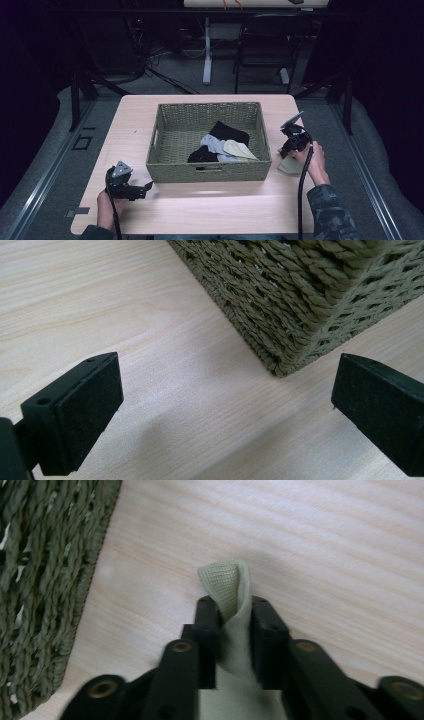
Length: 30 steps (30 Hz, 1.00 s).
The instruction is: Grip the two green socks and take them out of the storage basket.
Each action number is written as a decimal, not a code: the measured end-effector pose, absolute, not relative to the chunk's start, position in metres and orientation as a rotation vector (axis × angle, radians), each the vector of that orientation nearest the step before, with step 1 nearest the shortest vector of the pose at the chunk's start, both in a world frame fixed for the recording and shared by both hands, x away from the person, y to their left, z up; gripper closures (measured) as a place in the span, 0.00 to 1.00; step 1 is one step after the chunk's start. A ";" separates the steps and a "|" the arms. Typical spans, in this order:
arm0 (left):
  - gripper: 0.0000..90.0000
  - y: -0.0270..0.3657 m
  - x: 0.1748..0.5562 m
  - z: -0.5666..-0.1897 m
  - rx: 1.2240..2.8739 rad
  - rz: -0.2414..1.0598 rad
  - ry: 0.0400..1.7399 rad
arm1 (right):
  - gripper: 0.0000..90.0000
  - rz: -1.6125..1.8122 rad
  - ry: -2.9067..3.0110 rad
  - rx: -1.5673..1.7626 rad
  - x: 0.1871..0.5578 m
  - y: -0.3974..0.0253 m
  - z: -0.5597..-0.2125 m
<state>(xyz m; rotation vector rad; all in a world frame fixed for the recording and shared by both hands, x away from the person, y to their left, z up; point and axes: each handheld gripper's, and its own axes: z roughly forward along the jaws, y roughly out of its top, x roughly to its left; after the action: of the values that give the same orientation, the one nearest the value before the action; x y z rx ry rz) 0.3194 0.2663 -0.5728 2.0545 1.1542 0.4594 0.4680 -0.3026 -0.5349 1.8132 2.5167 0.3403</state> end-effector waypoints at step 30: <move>0.00 0.264 0.319 -0.572 2.054 0.463 1.154 | 0.07 0.709 2.487 1.453 0.436 -0.269 -0.359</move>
<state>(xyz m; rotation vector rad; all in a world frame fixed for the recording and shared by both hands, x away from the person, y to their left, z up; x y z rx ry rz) 0.3192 0.2643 -0.5723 2.0542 1.1541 0.4628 0.4359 -0.2688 -0.3587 1.4534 2.4874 0.7094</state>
